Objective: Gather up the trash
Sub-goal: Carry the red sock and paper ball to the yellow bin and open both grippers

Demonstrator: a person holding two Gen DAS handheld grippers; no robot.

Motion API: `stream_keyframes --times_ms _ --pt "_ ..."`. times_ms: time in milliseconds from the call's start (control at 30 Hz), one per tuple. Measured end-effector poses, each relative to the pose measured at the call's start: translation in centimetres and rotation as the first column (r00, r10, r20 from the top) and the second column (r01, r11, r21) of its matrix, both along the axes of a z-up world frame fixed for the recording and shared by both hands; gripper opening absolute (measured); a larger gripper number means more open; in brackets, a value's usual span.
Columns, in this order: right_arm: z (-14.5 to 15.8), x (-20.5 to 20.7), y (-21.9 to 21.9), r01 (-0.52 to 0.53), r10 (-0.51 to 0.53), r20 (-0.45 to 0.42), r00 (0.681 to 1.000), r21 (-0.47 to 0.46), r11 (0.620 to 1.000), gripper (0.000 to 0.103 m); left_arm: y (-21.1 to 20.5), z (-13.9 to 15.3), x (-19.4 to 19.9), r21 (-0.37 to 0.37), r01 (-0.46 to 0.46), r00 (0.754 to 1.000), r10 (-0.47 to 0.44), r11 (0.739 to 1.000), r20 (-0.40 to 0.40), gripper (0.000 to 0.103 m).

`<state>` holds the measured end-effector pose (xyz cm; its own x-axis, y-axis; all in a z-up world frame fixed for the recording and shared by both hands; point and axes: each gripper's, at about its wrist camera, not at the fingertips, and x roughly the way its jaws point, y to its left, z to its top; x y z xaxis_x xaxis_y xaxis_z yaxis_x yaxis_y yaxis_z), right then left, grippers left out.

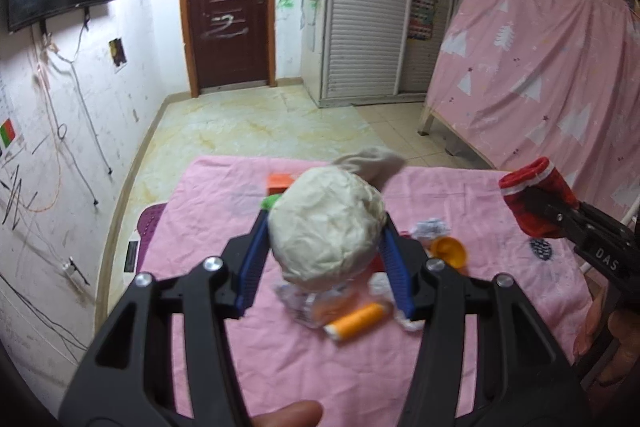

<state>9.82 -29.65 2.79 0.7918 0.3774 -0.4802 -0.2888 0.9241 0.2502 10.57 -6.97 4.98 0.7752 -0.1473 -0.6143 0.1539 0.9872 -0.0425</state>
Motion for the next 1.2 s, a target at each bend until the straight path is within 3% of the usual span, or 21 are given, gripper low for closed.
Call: stream_keyframes --times_ms 600,1200 --pt "-0.8 -4.7 -9.7 0.157 -0.159 0.020 0.987 0.084 0.984 0.013 -10.1 1.2 -2.5 0.036 0.176 0.984 -0.177 0.984 0.023 0.051" --pt "-4.3 -9.8 -21.5 0.402 -0.404 -0.020 0.915 0.153 0.903 0.013 -21.7 0.9 -5.1 0.084 0.379 0.925 -0.381 0.922 0.013 0.051"
